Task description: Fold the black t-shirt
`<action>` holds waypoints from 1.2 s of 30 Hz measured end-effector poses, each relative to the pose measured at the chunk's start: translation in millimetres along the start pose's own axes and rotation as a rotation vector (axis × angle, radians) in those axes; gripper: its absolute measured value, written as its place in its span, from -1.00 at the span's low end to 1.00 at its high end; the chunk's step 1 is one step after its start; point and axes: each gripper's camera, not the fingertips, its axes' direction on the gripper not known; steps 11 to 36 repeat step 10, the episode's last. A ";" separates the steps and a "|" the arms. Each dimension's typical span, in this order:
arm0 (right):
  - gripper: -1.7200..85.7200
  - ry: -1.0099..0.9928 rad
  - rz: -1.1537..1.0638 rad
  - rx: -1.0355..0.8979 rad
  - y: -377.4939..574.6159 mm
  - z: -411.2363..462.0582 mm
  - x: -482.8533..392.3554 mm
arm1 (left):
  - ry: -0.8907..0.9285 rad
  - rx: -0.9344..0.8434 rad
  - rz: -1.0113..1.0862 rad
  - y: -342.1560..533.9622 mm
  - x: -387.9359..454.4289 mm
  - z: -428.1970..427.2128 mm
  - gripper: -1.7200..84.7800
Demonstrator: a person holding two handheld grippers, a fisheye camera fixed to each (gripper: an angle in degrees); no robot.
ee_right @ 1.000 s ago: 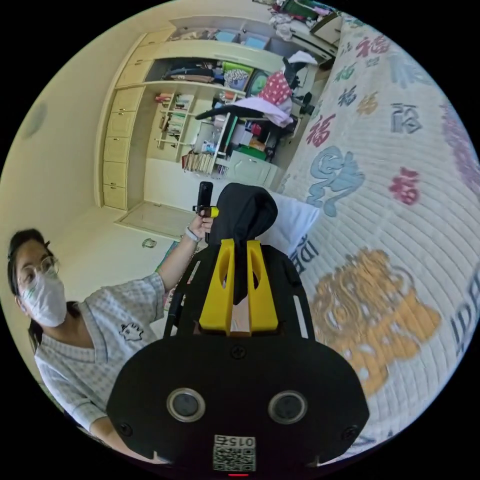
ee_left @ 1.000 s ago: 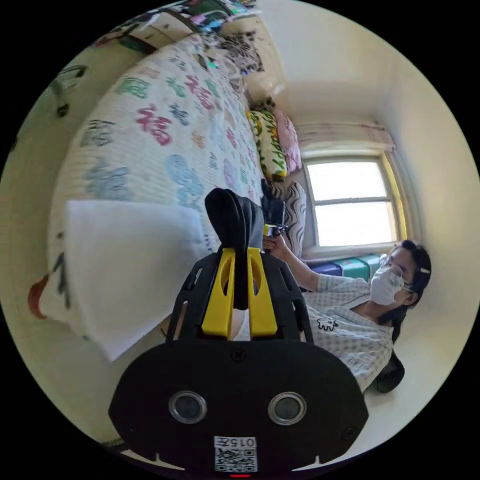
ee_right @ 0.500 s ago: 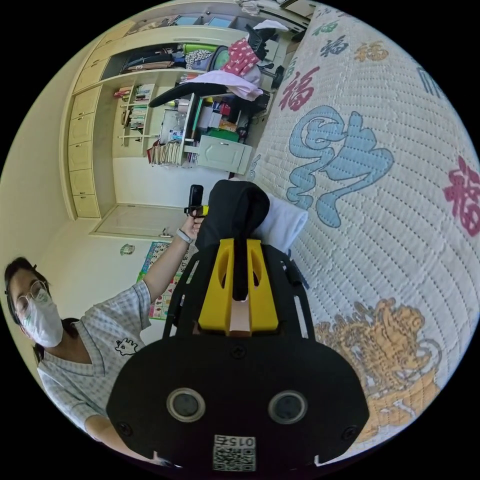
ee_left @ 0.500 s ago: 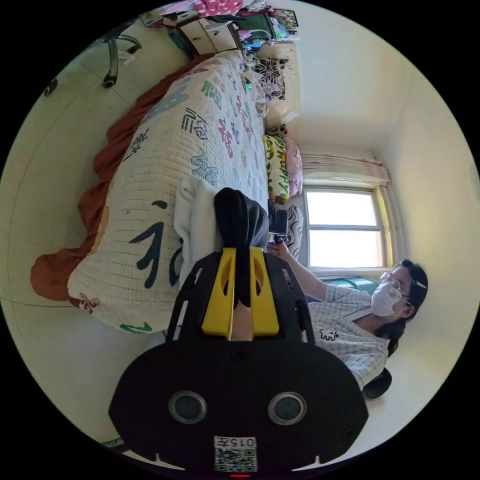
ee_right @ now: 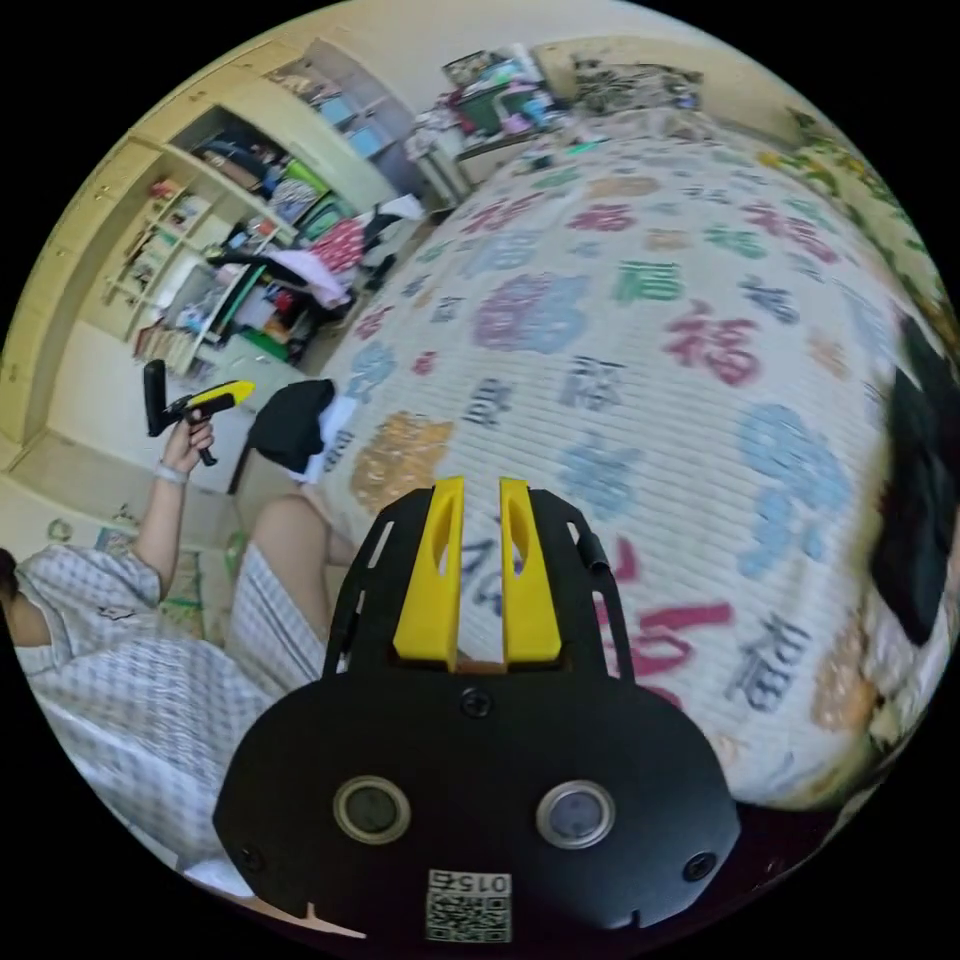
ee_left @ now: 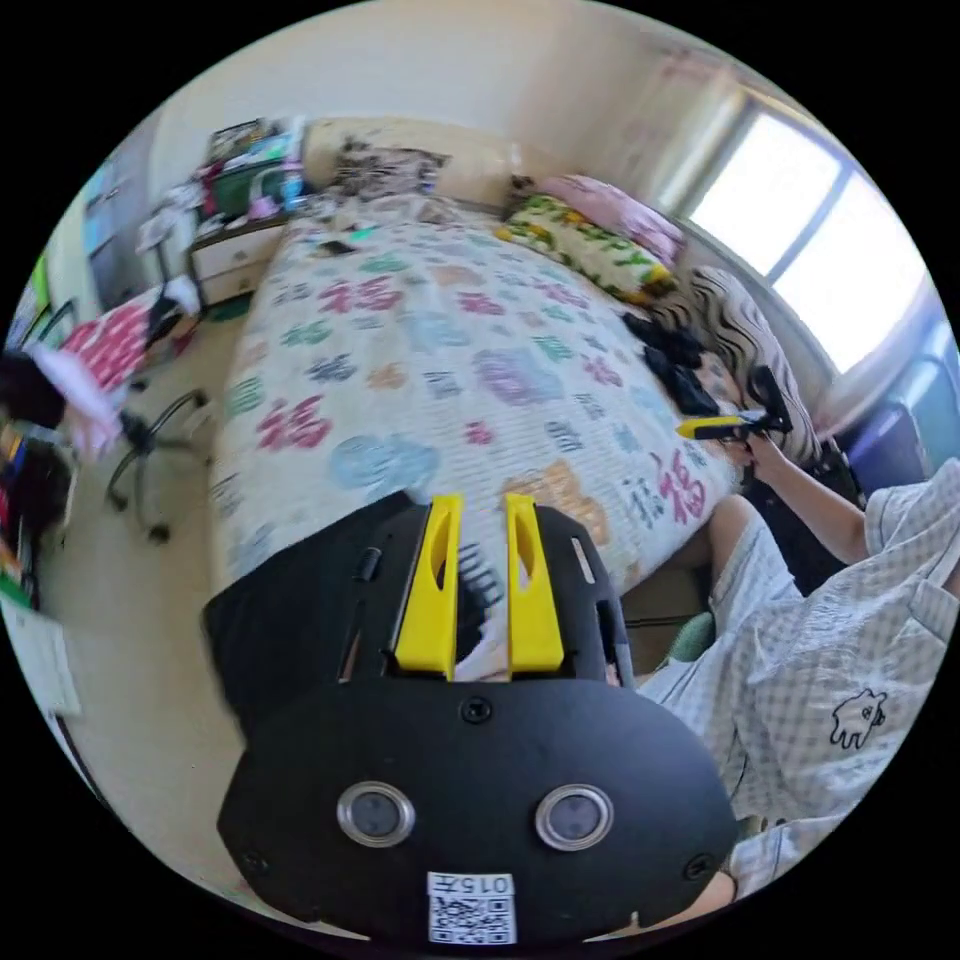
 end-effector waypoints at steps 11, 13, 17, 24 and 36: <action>-0.78 0.313 0.392 0.193 95.7 -164.1 134.5 | 0.458 -0.109 0.205 -227.9 267.4 286.1 -0.74; -0.78 0.313 0.392 0.193 95.7 -164.1 134.5 | 0.458 -0.109 0.205 -227.9 267.4 286.1 -0.74; -0.78 0.313 0.392 0.193 95.7 -164.1 134.5 | 0.458 -0.109 0.205 -227.9 267.4 286.1 -0.74; -0.78 0.313 0.392 0.193 95.7 -164.1 134.5 | 0.458 -0.109 0.205 -227.9 267.4 286.1 -0.74; -0.78 0.313 0.392 0.193 95.7 -164.1 134.5 | 0.458 -0.109 0.205 -227.9 267.4 286.1 -0.74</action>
